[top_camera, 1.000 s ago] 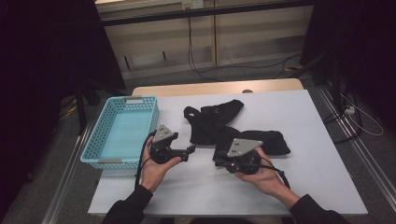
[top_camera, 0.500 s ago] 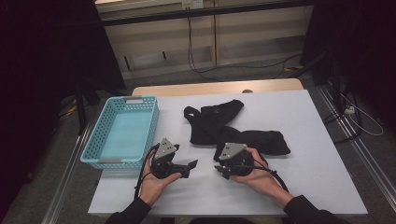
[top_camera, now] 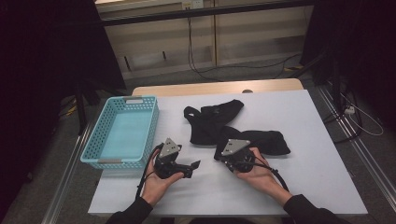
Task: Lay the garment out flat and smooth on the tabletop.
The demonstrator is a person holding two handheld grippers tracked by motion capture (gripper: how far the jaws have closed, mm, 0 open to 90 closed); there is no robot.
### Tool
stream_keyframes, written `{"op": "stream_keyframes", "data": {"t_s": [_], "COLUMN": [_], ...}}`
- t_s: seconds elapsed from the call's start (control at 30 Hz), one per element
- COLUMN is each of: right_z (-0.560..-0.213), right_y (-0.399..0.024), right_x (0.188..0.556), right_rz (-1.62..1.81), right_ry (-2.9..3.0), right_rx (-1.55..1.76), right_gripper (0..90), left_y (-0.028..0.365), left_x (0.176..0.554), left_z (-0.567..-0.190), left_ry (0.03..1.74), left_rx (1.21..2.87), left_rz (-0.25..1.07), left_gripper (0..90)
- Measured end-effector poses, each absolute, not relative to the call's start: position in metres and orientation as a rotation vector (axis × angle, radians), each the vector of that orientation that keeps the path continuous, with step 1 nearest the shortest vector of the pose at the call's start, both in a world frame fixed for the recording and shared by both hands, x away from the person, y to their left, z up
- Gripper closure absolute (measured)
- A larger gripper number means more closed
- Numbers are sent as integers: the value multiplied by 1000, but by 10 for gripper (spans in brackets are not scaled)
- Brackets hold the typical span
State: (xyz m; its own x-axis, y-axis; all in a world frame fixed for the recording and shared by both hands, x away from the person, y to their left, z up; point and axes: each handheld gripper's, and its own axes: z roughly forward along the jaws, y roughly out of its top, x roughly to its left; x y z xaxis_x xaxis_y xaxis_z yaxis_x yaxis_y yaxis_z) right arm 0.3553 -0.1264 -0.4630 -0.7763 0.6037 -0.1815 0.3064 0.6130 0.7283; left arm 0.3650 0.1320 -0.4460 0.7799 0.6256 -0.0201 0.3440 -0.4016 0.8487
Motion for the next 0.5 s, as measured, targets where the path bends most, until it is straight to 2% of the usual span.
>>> {"op": "stream_keyframes", "data": {"t_s": [0.17,0.27,0.5], "right_z": [-439,-422,-396], "right_y": [-137,-147,-170], "right_x": [354,354,361], "right_rz": [1130,1182,1246], "right_ry": [2353,2292,2168], "right_rx": [745,741,787], "right_gripper": [852,851,848], "left_y": [130,126,109], "left_x": [365,364,362], "left_z": [-446,-445,-443], "left_ry": [733,729,672], "left_rx": [2022,2026,2053], "left_rz": [378,359,303], "left_gripper": [84,119,265]}}
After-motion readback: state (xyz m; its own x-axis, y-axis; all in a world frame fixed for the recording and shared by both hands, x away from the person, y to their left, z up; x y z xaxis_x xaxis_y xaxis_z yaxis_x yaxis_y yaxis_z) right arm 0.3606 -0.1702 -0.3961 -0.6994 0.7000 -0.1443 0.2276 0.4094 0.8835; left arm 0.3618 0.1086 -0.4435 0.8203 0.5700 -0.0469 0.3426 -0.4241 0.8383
